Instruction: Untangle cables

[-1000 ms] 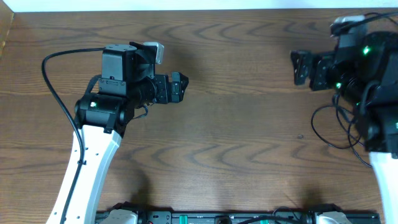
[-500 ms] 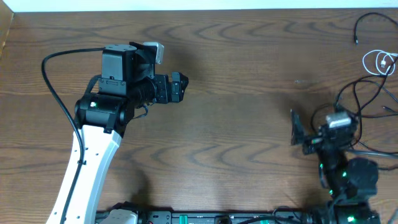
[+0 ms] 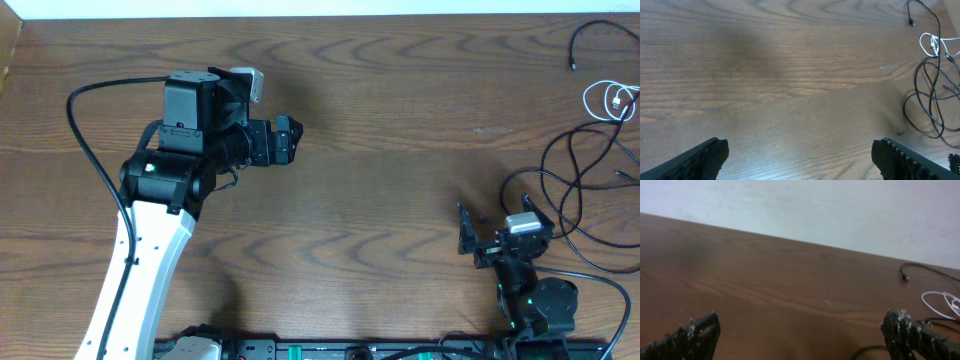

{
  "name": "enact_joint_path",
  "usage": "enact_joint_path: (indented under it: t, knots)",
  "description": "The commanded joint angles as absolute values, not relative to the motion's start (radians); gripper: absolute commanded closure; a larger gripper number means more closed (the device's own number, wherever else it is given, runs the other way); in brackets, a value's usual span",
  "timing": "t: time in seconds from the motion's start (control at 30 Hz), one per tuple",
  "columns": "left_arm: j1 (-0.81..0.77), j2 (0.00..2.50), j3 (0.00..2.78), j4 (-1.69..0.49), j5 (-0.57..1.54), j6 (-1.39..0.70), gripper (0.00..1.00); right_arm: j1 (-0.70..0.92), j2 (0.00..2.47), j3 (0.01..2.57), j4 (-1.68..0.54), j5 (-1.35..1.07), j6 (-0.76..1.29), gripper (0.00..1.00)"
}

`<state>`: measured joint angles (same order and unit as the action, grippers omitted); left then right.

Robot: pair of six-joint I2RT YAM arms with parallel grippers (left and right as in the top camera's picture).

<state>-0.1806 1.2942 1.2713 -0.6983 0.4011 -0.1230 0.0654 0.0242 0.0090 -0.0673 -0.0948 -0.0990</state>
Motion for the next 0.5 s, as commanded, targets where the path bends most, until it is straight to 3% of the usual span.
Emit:
enact_joint_path:
  t: [0.0,0.47]
  knots:
    - [-0.180,1.293,1.280,-0.698,0.395,-0.113,0.03,0.060,0.005,0.006,-0.069,-0.081,-0.102,0.01]
    - [-0.180,1.293,1.280,-0.698,0.395,-0.113,0.03,0.059,0.006,0.006,-0.070,-0.081,-0.102,0.01]
